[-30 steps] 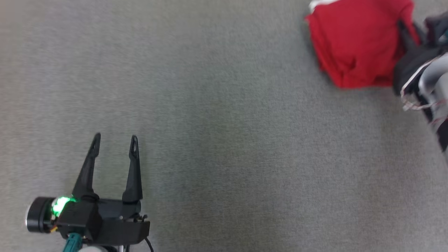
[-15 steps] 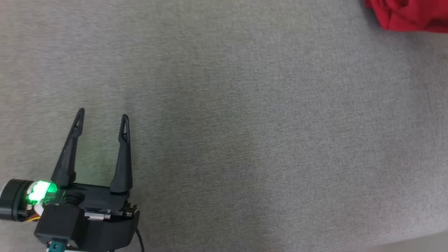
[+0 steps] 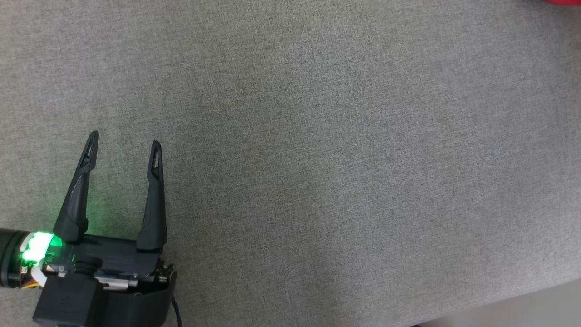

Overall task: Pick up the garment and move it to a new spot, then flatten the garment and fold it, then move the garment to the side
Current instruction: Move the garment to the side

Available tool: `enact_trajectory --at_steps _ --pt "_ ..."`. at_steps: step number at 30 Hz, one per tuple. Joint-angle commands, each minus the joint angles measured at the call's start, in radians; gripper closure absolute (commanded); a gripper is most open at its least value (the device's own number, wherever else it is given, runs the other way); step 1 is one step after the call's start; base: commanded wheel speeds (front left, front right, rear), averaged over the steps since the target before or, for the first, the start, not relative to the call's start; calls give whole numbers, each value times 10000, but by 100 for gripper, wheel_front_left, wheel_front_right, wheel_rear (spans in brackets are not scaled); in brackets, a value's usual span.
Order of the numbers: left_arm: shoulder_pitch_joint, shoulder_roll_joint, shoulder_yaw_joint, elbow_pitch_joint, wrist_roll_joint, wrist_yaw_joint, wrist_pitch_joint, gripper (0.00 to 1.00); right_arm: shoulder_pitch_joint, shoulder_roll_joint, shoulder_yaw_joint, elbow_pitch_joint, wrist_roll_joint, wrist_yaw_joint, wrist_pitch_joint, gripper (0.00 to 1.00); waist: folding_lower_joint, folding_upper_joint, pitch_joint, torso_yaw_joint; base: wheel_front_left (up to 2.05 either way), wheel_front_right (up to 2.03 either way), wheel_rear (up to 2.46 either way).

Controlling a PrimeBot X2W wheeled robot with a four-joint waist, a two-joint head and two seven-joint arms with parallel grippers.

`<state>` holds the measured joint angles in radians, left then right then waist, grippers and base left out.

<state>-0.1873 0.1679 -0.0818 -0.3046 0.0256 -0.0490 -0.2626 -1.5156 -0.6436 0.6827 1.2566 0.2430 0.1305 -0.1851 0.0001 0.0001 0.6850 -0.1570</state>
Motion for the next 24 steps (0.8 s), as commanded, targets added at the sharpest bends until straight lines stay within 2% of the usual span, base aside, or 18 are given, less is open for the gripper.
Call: enact_trajectory --at_steps 1,2,3,4,5,11,17,21,24 --pt "-84 76 -14 -39 -9 81 -33 0 -114 31 28 56 -50 8 -58 69 -1 -1 3 35 0 0 0" --pt "-77 89 -28 -48 -23 117 -33 0 -163 17 47 61 -84 8 -98 48 -1 -1 5 53 0 0 0" --pt "-66 107 -42 -50 -41 131 -33 0 -217 2 52 69 -108 8 -127 15 -1 -1 3 67 0 0 0" --pt "-66 107 -42 -50 -41 131 -33 0 -217 2 52 69 -108 8 -127 15 -1 -1 3 67 0 0 0" --pt "-54 121 -42 -44 -59 153 -33 0 -269 -26 30 89 -178 8 -140 0 -1 -1 4 79 0 0 0" --pt "-7 135 -84 77 -150 318 -33 0 -449 29 -244 206 -553 8 -308 0 -1 -1 -71 129 0 0 0" --pt "135 -40 -102 467 -391 417 -33 0 -135 241 -702 214 -859 8 -649 0 -1 -1 -726 231 0 0 0" --pt "442 -271 171 902 -636 473 -33 0 323 435 -994 -353 -958 8 -795 0 -1 -1 -1439 343 0 0 0" --pt "747 -430 394 1210 -750 485 -33 0 1020 541 -1481 -1485 -795 8 -801 0 -1 -1 -2008 396 0 0 0"
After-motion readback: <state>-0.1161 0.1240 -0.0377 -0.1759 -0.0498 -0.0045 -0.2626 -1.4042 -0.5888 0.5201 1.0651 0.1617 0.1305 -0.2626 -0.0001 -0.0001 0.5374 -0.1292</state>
